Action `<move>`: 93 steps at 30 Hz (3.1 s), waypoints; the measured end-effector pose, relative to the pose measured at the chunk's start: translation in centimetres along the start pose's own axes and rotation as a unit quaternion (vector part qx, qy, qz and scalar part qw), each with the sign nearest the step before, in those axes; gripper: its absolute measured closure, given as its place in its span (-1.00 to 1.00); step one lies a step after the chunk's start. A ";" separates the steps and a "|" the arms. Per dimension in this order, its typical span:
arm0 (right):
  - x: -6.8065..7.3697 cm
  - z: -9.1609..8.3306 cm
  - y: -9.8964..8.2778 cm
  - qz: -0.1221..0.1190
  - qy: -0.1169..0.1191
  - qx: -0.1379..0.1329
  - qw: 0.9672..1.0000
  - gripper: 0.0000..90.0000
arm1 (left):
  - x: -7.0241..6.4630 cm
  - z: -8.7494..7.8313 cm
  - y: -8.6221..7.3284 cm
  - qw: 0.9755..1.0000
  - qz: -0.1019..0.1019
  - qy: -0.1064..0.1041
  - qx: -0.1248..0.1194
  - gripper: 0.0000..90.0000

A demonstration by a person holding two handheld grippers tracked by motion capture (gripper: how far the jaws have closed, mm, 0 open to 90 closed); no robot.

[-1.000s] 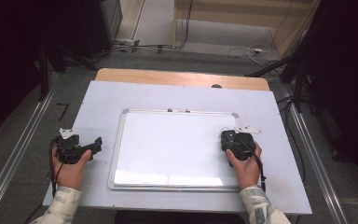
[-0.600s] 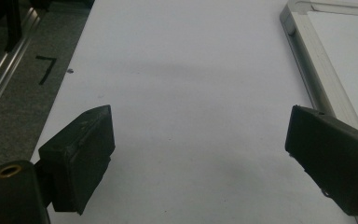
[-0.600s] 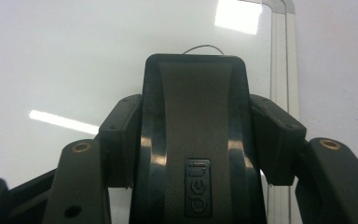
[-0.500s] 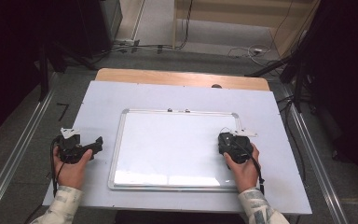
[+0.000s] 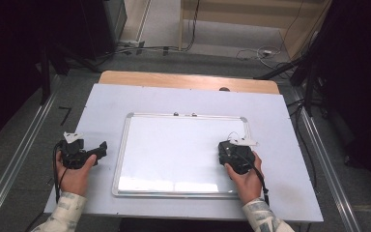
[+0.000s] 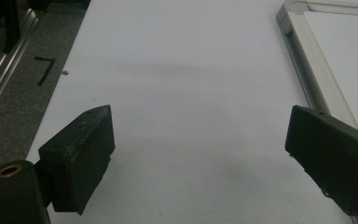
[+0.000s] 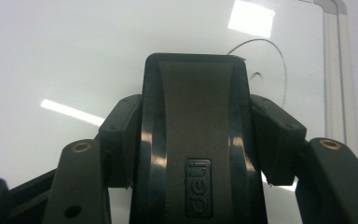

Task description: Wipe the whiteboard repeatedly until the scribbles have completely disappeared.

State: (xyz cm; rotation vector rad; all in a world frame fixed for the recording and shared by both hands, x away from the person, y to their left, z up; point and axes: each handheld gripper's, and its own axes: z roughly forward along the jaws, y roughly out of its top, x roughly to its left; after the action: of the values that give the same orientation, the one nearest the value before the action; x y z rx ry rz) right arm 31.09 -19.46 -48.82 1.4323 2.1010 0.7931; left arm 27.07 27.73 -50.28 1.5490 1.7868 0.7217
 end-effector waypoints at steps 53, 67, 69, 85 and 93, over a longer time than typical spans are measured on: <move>-1.7 3.6 4.0 0.028 -0.031 0.014 0.999 -0.14 | 0.2 -0.1 0.0 1.000 -0.002 -0.001 -0.002 -0.80; -1.7 3.9 4.4 0.019 -0.009 0.015 1.000 -0.15 | 0.2 -0.1 0.0 1.000 -0.004 -0.002 -0.003 -0.80; -1.9 4.0 4.4 0.020 -0.011 0.015 1.000 -0.15 | 0.3 -0.2 0.0 1.000 -0.004 -0.002 -0.003 -0.80; -5.2 4.1 4.4 0.056 -0.053 0.021 0.997 -0.15 | 0.4 -0.2 -0.1 1.000 -0.004 0.000 -0.001 -0.80; -3.5 3.2 3.6 0.027 -0.030 0.020 0.999 -0.14 | 0.2 -0.1 -0.1 1.000 -0.002 0.002 0.000 -0.80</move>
State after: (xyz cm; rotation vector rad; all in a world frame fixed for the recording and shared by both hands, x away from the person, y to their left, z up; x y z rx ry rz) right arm 36.81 -21.05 -48.47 1.5205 2.0514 0.7245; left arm 26.96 27.88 -50.33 1.5446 1.7912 0.7235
